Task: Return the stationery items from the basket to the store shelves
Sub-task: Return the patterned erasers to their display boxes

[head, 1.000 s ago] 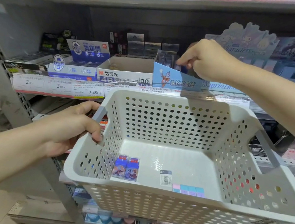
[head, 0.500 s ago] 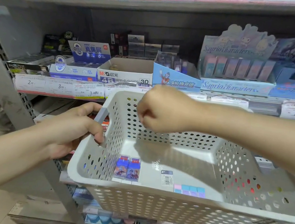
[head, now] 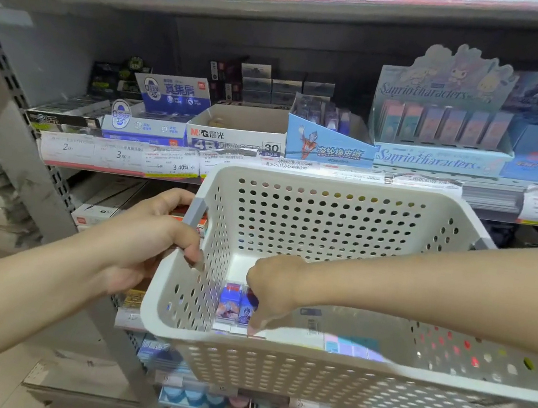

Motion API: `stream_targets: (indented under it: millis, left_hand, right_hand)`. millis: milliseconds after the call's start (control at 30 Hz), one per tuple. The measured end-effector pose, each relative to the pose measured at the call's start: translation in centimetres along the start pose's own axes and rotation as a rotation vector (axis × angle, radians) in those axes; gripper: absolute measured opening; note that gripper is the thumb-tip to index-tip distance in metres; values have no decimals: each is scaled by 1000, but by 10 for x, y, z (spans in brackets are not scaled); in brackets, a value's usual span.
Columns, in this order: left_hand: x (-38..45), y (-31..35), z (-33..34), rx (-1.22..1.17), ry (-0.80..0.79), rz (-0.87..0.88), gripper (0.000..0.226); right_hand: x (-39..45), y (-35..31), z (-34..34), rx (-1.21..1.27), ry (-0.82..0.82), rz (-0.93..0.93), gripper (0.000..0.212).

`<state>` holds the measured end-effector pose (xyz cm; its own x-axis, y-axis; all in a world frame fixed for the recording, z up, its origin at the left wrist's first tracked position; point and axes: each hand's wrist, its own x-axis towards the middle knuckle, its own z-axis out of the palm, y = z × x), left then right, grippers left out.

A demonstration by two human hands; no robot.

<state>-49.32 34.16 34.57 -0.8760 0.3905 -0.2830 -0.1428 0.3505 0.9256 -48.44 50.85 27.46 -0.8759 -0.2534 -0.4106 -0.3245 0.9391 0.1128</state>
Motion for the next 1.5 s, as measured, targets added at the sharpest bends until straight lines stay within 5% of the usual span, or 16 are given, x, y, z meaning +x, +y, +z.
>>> stream_targets:
  millis: [733,967,1233,1500]
  left_hand:
    - [2,9,9,7,-31,-7,48]
    - [0,9,10,16,-26,-3,47]
    - [0,10,7,38,-48,-3,53]
    - [2,9,6,46,-45,14,58]
  right_hand:
    - [15,15,3,215,-99,59,36]
    - [17,25,0,483,-203,75,21]
    - [11,35,-12,746,-246,108,41]
    - [-16,60,-38,1045,-130,23,11]
